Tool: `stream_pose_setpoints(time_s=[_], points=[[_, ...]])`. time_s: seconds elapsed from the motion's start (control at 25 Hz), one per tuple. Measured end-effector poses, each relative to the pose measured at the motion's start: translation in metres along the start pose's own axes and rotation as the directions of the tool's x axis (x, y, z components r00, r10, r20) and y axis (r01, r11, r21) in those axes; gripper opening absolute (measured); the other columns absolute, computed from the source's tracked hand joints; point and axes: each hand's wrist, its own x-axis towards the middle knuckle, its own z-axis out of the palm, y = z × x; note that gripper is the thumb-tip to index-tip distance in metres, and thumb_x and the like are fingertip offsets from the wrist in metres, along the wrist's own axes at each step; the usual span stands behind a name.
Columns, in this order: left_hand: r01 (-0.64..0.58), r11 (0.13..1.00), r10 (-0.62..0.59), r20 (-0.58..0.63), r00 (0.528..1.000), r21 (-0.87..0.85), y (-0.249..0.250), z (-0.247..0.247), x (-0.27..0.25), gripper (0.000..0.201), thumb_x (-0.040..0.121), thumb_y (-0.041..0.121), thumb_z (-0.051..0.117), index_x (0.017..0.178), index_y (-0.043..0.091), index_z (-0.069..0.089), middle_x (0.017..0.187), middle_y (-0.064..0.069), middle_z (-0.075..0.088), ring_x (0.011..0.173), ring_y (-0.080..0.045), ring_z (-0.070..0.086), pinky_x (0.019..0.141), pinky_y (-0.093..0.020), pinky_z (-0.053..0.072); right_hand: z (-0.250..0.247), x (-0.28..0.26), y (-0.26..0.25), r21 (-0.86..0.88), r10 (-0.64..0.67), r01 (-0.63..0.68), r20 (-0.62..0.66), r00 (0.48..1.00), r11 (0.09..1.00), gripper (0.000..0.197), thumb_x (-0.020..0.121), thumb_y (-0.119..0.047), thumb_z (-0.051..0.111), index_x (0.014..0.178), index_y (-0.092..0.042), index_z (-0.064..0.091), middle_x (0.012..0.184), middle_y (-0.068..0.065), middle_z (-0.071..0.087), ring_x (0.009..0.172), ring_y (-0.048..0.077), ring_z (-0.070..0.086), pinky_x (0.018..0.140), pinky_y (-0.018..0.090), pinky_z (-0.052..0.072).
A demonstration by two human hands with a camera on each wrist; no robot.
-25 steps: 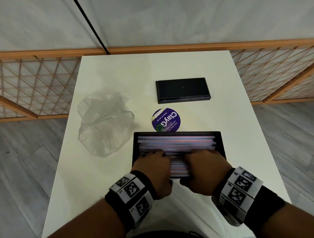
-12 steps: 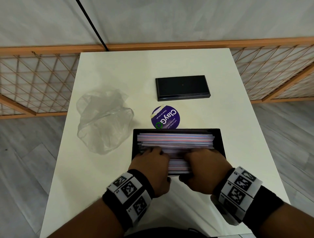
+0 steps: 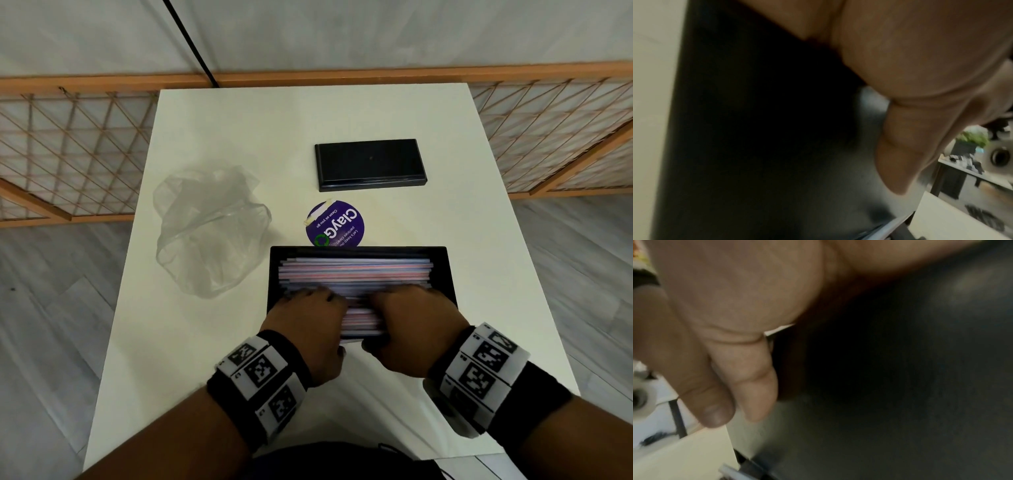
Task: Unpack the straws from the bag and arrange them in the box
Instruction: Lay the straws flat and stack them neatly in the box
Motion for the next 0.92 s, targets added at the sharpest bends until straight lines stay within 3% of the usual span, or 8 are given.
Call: stream_pose_setpoints(time_s=[0.12,0.32,0.56,0.76,0.92], points=[[0.006,1.000,-0.006,-0.007,1.000,0.001,0.0003,0.0020,0.0019,0.051,0.081,0.047,0.063,0.126,0.026,0.051,0.128,0.004,0.055,0.120,-0.022,0.054,0.103,-0.038,0.044,-0.0002,0.0010,-0.0010,-0.021,0.001,-0.001,0.020,1.000,1.000,0.050,0.069,-0.058,0.052,0.109,-0.030,0.062,0.103,-0.007,0.070,0.098,0.020,0.067,0.088,0.033,0.053],[0.016,1.000,-0.016,0.000,1.000,0.000,0.0002,0.0025,0.0019,0.054,0.081,0.048,0.064,0.129,0.027,0.050,0.131,0.003,0.052,0.123,-0.023,0.051,0.104,-0.040,0.044,0.0010,0.0002,0.0004,-0.005,0.001,-0.001,0.004,1.000,1.000,0.043,0.070,-0.058,0.055,0.102,-0.029,0.063,0.102,-0.008,0.069,0.097,0.019,0.066,0.085,0.032,0.053],[-0.025,1.000,0.025,-0.053,0.998,-0.008,0.0006,-0.0026,-0.0055,0.046,0.085,0.044,0.062,0.125,0.026,0.049,0.128,0.001,0.047,0.120,-0.022,0.048,0.101,-0.040,0.045,-0.0007,-0.0042,0.0018,-0.014,-0.022,0.021,-0.028,0.999,1.000,0.044,0.068,-0.057,0.053,0.099,-0.029,0.067,0.101,-0.007,0.065,0.101,0.025,0.063,0.088,0.037,0.051],[-0.009,1.000,0.009,-0.017,1.000,0.016,0.0006,0.0018,-0.0039,0.047,0.085,0.045,0.061,0.127,0.026,0.050,0.128,0.005,0.055,0.120,-0.023,0.055,0.102,-0.036,0.042,0.0022,-0.0040,-0.0002,0.002,0.006,-0.006,0.015,1.000,1.000,0.043,0.073,-0.055,0.054,0.107,-0.030,0.064,0.100,-0.008,0.070,0.097,0.020,0.066,0.086,0.030,0.051],[0.008,1.000,-0.009,0.019,1.000,0.014,0.0016,0.0017,-0.0007,0.049,0.084,0.046,0.062,0.127,0.025,0.052,0.128,0.004,0.055,0.119,-0.024,0.056,0.101,-0.038,0.045,0.0035,-0.0019,0.0001,0.006,-0.010,0.010,0.013,1.000,1.000,0.043,0.075,-0.055,0.056,0.110,-0.031,0.062,0.103,-0.008,0.070,0.099,0.020,0.066,0.088,0.030,0.051]])
